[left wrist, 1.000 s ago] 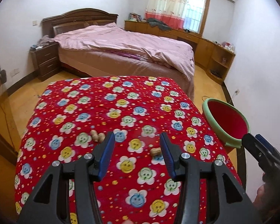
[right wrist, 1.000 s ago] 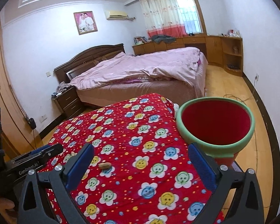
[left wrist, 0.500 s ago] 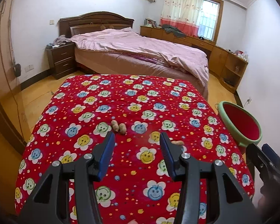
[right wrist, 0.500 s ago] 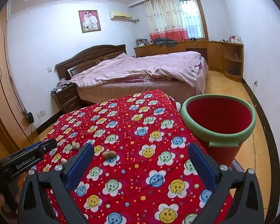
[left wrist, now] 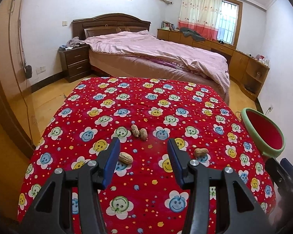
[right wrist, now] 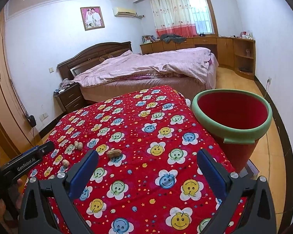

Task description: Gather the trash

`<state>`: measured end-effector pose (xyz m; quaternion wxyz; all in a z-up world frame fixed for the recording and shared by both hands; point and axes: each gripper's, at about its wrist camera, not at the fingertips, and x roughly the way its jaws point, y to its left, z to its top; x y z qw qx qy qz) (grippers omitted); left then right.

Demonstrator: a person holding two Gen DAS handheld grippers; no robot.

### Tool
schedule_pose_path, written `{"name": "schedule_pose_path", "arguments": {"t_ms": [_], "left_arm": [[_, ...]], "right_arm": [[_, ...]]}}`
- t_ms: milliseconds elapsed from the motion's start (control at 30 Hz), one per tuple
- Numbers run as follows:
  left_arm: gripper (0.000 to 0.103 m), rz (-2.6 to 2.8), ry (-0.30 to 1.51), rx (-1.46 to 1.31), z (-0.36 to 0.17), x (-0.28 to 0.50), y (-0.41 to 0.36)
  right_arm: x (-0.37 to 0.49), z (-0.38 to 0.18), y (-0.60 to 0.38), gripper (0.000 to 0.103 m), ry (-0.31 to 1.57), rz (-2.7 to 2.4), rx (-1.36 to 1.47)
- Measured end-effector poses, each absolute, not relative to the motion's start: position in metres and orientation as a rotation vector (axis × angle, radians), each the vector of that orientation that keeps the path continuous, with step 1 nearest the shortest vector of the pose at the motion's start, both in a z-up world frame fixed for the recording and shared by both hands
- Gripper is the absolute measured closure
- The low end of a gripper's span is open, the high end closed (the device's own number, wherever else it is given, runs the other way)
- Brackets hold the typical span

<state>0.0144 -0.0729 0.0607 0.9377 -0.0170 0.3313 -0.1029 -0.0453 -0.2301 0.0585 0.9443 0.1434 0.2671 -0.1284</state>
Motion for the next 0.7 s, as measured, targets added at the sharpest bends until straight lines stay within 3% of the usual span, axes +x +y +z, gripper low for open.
{"name": "schedule_pose_path", "arguments": {"t_ms": [700], "left_arm": [[0.053, -0.206, 0.677, -0.029, 0.0601, 0.0149, -0.0736]], "right_arm": [[-0.0458, 0.0576, -0.2321, 0.001, 0.545, -0.264, 0.297]]}}
